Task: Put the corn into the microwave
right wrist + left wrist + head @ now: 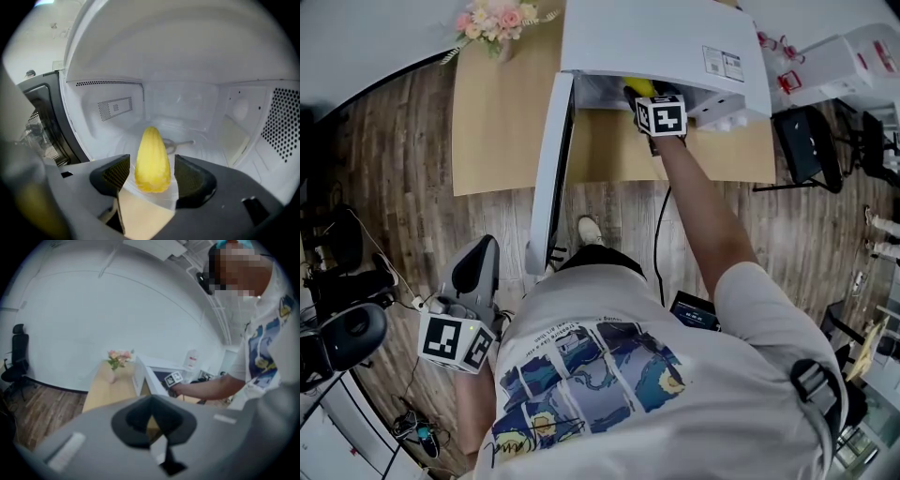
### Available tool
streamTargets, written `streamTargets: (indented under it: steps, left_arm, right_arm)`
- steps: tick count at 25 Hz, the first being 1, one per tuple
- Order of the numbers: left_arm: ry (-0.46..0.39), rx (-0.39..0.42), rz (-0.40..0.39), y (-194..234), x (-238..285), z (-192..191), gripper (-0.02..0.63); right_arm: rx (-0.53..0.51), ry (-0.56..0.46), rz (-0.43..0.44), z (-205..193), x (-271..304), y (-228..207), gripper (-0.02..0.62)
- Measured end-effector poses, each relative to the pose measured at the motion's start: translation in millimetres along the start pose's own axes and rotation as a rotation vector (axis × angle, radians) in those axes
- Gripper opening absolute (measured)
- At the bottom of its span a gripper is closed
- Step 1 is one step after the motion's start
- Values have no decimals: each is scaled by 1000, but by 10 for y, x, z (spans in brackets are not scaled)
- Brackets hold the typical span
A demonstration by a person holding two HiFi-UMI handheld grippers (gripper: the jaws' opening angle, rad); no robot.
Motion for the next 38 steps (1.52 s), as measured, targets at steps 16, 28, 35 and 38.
streamTargets:
  steps: [16, 28, 35, 38]
  left_arm:
    - [-32, 3, -138, 70, -485, -126, 9]
    - [-61, 14, -208, 144, -1058, -300, 9]
    - [-38, 18, -265, 124, -1347, -485, 9]
    - [-26, 18, -288, 120, -1433, -567, 9]
  right_arm:
    - [38, -10, -78, -180, -1016, 402, 261]
    - [16, 14, -43, -551, -1898, 1176, 194]
    - [11, 8, -26, -705, -2571, 1739, 148]
    - [22, -2, -1, -740, -2806, 2019, 140]
Point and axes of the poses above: the fingertips, and each gripper's own axes: x forward along the fingers, y to its left, z out of its top, the point moved 1 cm from there along -x, backward along the fingers, and after that the axes turned 11 degrees about -y, right-handed, at the moved point
